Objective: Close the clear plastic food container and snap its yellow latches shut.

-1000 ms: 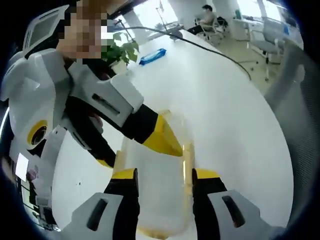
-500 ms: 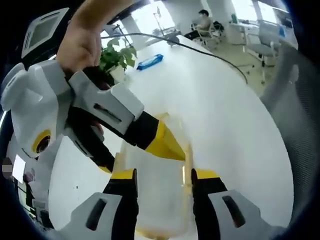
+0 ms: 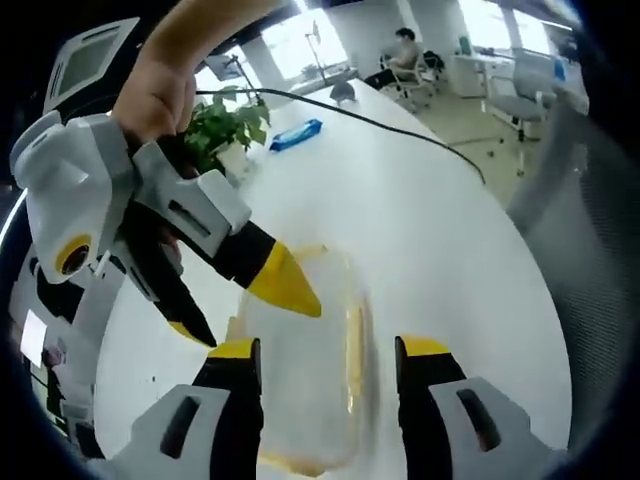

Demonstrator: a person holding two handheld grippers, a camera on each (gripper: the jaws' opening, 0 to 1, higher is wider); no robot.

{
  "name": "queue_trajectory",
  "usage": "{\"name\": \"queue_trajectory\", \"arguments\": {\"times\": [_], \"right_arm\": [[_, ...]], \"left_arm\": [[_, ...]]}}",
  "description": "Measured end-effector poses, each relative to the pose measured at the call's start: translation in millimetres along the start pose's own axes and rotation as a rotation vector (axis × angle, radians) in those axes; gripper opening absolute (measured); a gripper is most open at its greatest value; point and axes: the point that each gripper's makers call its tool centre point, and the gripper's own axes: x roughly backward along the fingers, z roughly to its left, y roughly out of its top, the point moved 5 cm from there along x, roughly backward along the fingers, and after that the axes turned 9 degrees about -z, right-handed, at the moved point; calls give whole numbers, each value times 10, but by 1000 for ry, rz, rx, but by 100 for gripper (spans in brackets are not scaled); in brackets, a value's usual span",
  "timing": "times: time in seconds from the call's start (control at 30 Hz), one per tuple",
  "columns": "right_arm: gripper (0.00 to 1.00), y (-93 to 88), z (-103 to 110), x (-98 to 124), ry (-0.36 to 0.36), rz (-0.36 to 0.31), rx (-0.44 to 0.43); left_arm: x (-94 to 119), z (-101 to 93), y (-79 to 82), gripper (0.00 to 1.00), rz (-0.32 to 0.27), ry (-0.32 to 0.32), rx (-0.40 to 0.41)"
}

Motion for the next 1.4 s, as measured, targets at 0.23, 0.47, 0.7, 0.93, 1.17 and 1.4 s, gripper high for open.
{"name": "queue_trajectory", "arguments": {"times": [0.23,0.47,0.7,0.93,1.17,1.4], "right_arm": [[70,42,20,23,-11,-7,10],[69,78,92,50,-41,-11,44],[68,126,199,184,-107,-21,91],[67,129,385,222,-164,-62,73],[66,57,455,203,-180,-77,54],[62,54,459,204,-238,-115,-7]], "left_arm": [[48,-23,-5,52,36,-29,-30],[75,11,49,54,36,-91,4],[134,102,43,56,67,-137,40],[200,254,21,49,88,-196,77],[229,398,28,48,105,-226,130],[217,421,-11,49,149,-163,170]]}}
